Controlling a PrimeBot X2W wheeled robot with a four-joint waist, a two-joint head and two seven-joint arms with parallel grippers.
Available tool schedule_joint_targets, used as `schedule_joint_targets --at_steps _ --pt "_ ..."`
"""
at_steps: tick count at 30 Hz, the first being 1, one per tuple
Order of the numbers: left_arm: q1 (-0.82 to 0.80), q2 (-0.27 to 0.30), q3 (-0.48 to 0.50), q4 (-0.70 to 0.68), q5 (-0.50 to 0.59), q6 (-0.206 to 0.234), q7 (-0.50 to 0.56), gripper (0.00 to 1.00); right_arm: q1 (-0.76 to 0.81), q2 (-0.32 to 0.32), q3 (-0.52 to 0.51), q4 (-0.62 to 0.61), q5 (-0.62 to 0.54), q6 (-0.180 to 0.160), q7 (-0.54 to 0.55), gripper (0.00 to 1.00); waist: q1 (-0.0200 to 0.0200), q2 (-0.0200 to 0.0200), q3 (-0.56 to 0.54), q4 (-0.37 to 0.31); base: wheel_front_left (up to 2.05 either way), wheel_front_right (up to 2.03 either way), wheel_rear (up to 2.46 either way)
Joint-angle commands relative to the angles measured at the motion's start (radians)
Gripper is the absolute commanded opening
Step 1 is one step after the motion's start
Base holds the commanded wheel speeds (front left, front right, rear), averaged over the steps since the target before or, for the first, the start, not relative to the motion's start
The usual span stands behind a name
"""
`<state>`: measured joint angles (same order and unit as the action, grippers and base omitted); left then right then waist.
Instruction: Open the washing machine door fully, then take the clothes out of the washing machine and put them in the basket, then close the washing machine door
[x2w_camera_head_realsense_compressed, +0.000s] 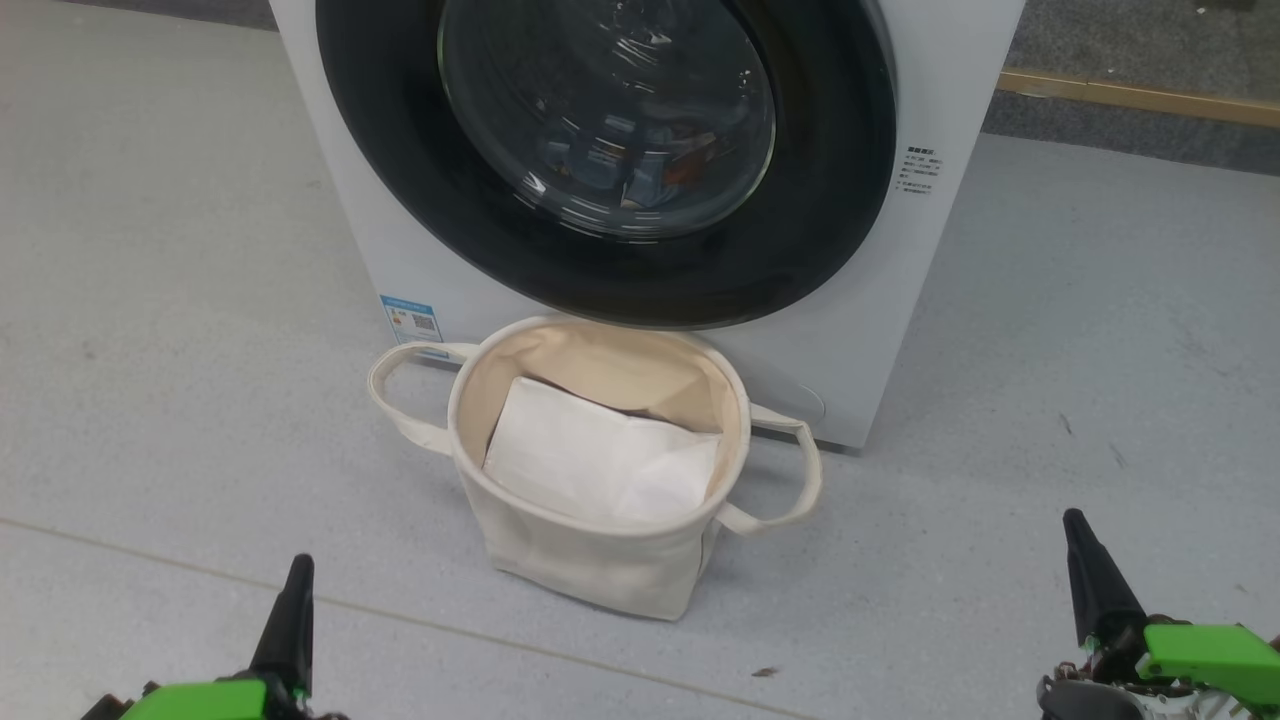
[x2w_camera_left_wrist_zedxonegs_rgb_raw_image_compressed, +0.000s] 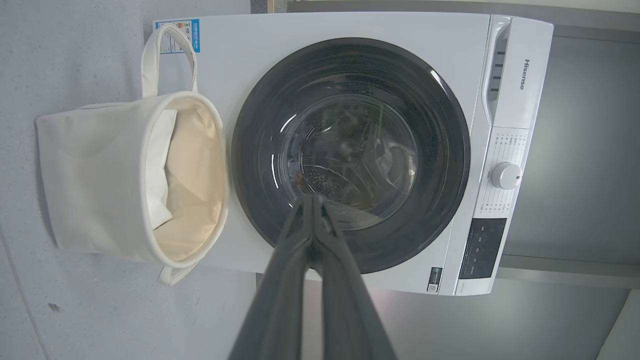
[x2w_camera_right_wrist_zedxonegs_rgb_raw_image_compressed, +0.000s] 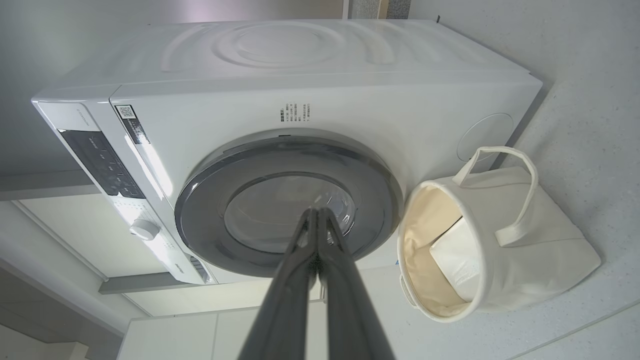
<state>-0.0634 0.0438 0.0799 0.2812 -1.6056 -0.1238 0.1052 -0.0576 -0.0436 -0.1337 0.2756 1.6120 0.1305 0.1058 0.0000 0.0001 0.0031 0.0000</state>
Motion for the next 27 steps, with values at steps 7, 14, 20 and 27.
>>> schedule_joint_targets --at_steps 7,14,20,27 --pt "-0.044 0.006 0.033 -0.036 -0.003 -0.007 0.008 0.0 -0.05 -0.007 0.02 -0.031 -0.003 0.0 0.007 0.0 0.0 -0.0001 0.0 0.0 0.0 0.0 0.0" --pt "-0.044 0.006 0.033 -0.036 -0.003 -0.007 0.008 0.0 -0.05 -0.007 0.02 -0.031 -0.003 0.0 0.007 0.0 0.0 -0.0001 0.0 0.0 0.0 0.0 0.0" --pt "-0.044 0.006 0.033 -0.036 -0.003 -0.007 0.008 0.0 -0.05 -0.007 0.02 -0.031 -0.003 0.0 0.007 0.0 0.0 -0.0001 0.0 0.0 0.0 0.0 0.0" --pt "-0.044 0.006 0.033 -0.036 -0.003 -0.007 0.008 0.0 -0.05 -0.007 0.02 -0.031 -0.003 0.0 0.007 0.0 0.0 -0.0001 0.0 0.0 0.0 0.0 0.0"
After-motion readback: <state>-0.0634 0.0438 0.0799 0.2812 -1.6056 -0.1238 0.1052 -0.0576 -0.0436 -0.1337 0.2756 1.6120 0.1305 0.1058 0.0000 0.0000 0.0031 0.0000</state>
